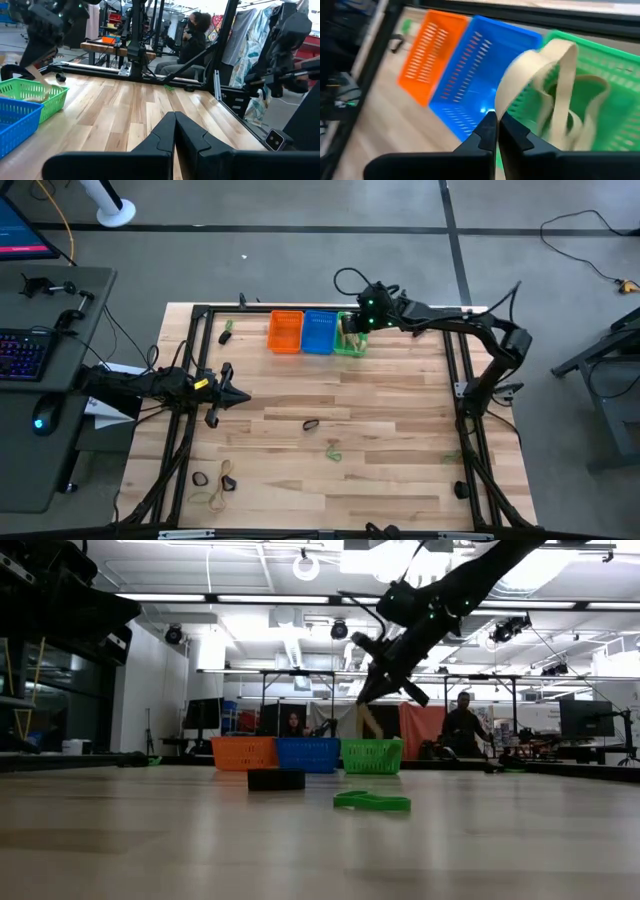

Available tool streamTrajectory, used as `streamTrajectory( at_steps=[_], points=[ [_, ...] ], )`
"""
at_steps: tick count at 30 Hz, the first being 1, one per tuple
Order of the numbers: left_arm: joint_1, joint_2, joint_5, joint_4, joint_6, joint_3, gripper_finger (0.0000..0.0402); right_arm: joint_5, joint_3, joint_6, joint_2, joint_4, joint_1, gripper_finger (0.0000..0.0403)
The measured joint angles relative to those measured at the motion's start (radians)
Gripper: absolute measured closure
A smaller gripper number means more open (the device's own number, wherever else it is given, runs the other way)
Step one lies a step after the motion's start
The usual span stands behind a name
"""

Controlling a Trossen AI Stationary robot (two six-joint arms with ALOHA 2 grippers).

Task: Sort rubber bands into baskets
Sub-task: Put the brown rubber band into the green bin, then put the black rubber band into the blue bin

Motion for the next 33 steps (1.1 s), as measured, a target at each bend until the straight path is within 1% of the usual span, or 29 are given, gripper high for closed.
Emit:
streamTrajectory(
  at_steps=[4,9,14,16,18,23,26,29,33],
  points=[
    [0.0,0.0,0.0,0.0,0.0,0.0,0.0401,0.051,-0.001,0.0,0.0,-0.038,0.001,0.0403],
    [0.0,0.0,0.0,0.0,0.0,0.0,0.0401,0.03,-0.001,0.001,-0.002,-0.078,0.003,0.0403],
    [0.0,0.0,0.0,0.0,0.0,0.0,0.0401,0.044,-0.001,0.019,-0.002,-0.111,0.011,0.0396],
    [0.0,0.0,0.0,0.0,0.0,0.0,0.0401,0.043,-0.001,0.019,-0.002,-0.111,0.011,0.0379],
    [0.0,0.0,0.0,0.0,0.0,0.0,0.0401,0.039,-0.001,0.019,-0.002,-0.111,0.011,0.0353],
    [0.0,0.0,0.0,0.0,0.0,0.0,0.0401,0.047,0.05,0.018,-0.002,-0.166,0.015,0.0266],
    [0.0,0.0,0.0,0.0,0.0,0.0,0.0401,0.056,0.097,-0.009,-0.003,-0.232,0.015,0.022],
    [0.0,0.0,0.0,0.0,0.0,0.0,0.0401,0.088,0.139,-0.05,-0.003,-0.281,0.015,0.0194],
    [0.0,0.0,0.0,0.0,0.0,0.0,0.0401,0.091,0.18,-0.118,-0.003,-0.294,0.014,0.0186]
  ],
)
